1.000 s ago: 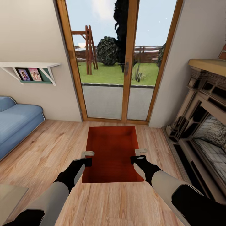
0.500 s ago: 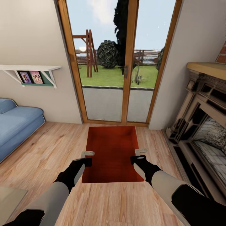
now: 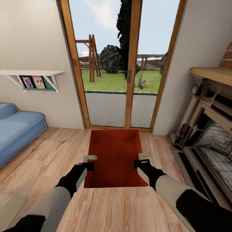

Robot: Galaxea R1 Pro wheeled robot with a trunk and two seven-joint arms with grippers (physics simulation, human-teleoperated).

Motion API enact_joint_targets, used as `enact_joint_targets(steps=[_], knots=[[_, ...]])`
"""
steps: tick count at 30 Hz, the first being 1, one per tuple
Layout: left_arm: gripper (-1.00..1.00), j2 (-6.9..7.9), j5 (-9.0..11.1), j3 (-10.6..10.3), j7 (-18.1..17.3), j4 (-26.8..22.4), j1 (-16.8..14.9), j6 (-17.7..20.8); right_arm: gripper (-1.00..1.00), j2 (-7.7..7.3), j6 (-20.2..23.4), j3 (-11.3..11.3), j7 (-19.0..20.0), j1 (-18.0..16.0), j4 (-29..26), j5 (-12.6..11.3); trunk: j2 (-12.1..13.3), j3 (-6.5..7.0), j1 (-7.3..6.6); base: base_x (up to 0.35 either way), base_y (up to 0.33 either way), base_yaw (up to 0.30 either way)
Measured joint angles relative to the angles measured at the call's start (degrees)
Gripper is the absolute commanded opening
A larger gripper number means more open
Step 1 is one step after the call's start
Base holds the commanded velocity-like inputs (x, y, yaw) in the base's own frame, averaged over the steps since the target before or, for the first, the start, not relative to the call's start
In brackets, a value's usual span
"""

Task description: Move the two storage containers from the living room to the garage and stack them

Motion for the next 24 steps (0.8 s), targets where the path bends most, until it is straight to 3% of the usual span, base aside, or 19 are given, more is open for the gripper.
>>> enact_joint_targets(steps=[24], knots=[[-1.0,0.0,0.0,0.0,0.0,0.0,0.0,0.0,-1.0,0.0,0.0,0.0,0.0,0.0,0.0,0.0,0.0,2.17,0.0,0.0,0.0,0.0]])
